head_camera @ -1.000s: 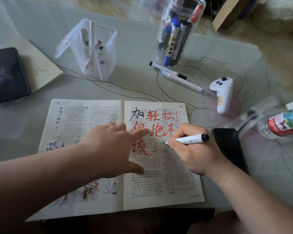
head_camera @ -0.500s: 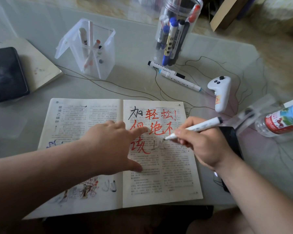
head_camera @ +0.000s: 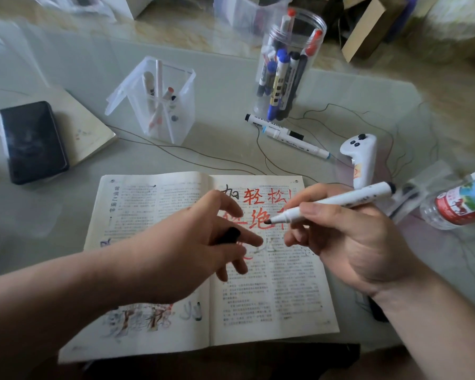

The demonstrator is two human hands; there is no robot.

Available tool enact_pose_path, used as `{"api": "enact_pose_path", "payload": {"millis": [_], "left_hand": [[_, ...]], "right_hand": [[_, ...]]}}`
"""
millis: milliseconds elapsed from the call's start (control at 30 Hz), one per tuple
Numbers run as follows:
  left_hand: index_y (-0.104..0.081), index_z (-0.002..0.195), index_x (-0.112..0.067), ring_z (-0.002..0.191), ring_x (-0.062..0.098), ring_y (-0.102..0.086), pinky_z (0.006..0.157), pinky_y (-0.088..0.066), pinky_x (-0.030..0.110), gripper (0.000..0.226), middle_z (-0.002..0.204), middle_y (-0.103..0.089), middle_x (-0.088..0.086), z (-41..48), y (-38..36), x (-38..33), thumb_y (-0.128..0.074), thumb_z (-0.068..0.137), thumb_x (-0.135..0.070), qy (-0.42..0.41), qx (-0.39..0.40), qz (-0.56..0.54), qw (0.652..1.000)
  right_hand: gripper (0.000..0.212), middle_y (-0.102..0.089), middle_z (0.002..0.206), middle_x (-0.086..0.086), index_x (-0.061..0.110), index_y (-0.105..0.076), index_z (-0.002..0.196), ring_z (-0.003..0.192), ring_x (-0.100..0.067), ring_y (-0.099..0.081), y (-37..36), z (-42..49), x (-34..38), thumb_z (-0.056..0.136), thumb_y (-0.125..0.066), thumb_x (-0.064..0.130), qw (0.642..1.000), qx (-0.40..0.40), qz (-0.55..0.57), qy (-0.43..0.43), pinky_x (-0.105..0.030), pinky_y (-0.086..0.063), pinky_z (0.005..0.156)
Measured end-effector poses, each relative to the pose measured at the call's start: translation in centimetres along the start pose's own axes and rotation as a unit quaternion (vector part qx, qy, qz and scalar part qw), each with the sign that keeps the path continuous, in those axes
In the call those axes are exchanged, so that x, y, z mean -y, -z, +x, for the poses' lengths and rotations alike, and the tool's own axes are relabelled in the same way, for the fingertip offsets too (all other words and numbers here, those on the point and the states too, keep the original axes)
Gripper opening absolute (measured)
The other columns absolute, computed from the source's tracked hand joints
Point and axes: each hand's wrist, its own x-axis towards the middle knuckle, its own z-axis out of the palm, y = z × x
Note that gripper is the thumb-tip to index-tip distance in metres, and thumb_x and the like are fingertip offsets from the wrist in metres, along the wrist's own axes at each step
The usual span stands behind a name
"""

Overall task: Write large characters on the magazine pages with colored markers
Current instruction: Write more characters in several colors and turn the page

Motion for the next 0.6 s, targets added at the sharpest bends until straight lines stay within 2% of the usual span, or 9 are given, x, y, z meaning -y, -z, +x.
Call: {"api": "enact_pose_path", "payload": {"millis": [100,233,333,433,500,600], "left_hand": [[-0.040,0.104,-0.027,0.073,0.016,-0.072,0.071,-0.058,0.038,0.034,0.100,-0.076,-0.020,-0.5,0.2,-0.2,-0.071,0.091,-0.021,0.008,0.030,-0.015,0.999],[-0.043,0.097,-0.018,0.077,0.016,-0.075,0.066,-0.058,0.038,0.037,0.100,-0.077,-0.014,-0.9,0.1,-0.4,-0.078,0.084,-0.019,0.014,0.033,-0.033,0.999],[-0.044,0.095,-0.016,0.077,0.013,-0.075,0.065,-0.056,0.032,0.035,0.098,-0.077,-0.013,-1.2,0.0,-0.7,-0.078,0.084,-0.016,0.019,0.033,-0.023,0.999],[-0.048,0.095,-0.016,0.079,0.010,-0.075,0.067,-0.059,0.033,0.033,0.096,-0.077,-0.015,-1.4,-0.1,-1.0,-0.079,0.084,-0.017,0.024,0.042,-0.001,0.999],[-0.051,0.093,-0.018,0.074,0.006,-0.074,0.066,-0.060,0.030,0.031,0.088,-0.077,-0.017,-1.6,-0.2,-1.1,-0.081,0.083,-0.019,0.025,0.043,0.021,0.999],[-0.061,0.091,-0.020,0.064,0.008,-0.071,0.062,-0.058,0.024,0.023,0.076,-0.076,-0.011,-1.9,-0.3,-1.2,-0.082,0.081,-0.020,0.022,0.034,0.017,0.999]], "right_hand": [[0.036,-0.066,0.074,-0.018,0.004,-0.075,0.088,0.064,-0.023,-0.061,-0.4,-0.3,0.1,0.067,-0.088,0.030,1.000,0.012,-0.016,0.007,-0.026,-0.053,0.062],[0.015,-0.069,0.073,-0.018,0.009,-0.070,0.085,0.065,-0.024,-0.064,-1.3,-0.7,0.3,0.076,-0.080,0.015,0.995,0.012,-0.102,0.020,-0.021,-0.050,0.060],[0.015,-0.068,0.075,-0.020,0.010,-0.068,0.083,0.070,-0.028,-0.066,-1.6,-1.0,0.4,0.078,-0.076,0.021,0.987,0.020,-0.157,0.022,-0.026,-0.050,0.065],[0.013,-0.069,0.075,-0.016,0.008,-0.067,0.083,0.071,-0.026,-0.067,-1.9,-1.3,0.5,0.080,-0.077,0.015,0.982,0.031,-0.186,0.007,-0.028,-0.051,0.066],[0.012,-0.069,0.074,-0.013,0.007,-0.067,0.083,0.070,-0.024,-0.066,-2.1,-1.5,0.4,0.080,-0.077,0.013,0.978,0.041,-0.206,-0.007,-0.029,-0.051,0.065],[0.015,-0.068,0.072,-0.013,0.014,-0.070,0.081,0.068,-0.027,-0.063,-2.5,-1.6,0.4,0.077,-0.083,0.021,0.961,0.059,-0.270,-0.017,-0.036,-0.048,0.060]]}}
